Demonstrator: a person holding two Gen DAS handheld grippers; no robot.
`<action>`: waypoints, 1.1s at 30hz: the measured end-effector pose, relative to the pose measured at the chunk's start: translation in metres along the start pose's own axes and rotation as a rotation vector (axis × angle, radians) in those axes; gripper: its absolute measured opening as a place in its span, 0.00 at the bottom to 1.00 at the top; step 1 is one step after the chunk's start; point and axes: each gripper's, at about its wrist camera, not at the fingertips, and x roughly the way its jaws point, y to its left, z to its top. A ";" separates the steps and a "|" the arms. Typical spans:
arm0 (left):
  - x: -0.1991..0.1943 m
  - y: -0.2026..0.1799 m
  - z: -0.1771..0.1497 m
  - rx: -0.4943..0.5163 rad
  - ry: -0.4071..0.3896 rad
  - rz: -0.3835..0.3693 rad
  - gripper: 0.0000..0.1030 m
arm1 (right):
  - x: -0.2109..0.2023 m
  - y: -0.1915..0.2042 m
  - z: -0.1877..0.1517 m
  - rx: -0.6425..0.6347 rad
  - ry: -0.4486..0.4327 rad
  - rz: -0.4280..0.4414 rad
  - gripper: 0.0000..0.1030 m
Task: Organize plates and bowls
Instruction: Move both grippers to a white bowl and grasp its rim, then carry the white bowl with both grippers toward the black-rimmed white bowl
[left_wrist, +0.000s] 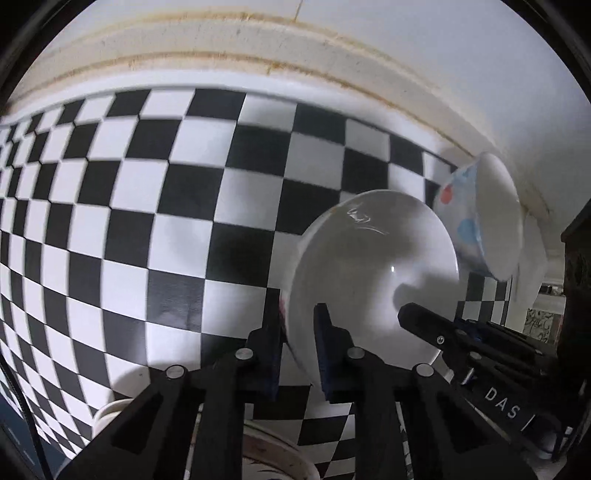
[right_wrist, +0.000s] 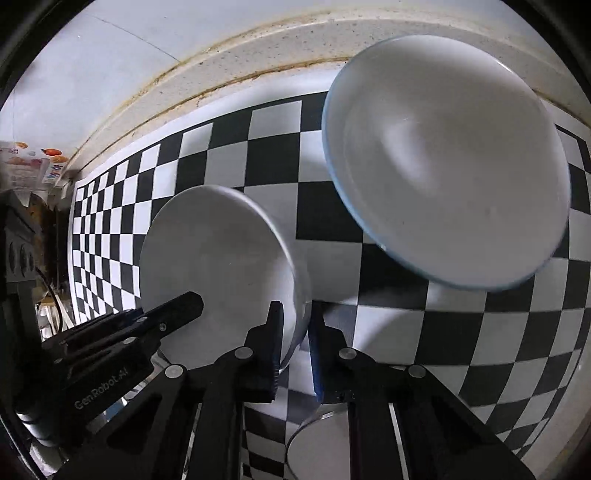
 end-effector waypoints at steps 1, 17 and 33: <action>-0.007 -0.004 -0.002 0.017 -0.013 0.007 0.14 | -0.006 0.002 -0.004 -0.008 -0.012 0.000 0.14; -0.093 -0.074 -0.118 0.254 -0.039 -0.130 0.14 | -0.144 -0.009 -0.159 0.017 -0.225 -0.030 0.14; 0.012 -0.085 -0.195 0.343 0.178 -0.041 0.14 | -0.063 -0.068 -0.253 0.161 -0.119 -0.027 0.14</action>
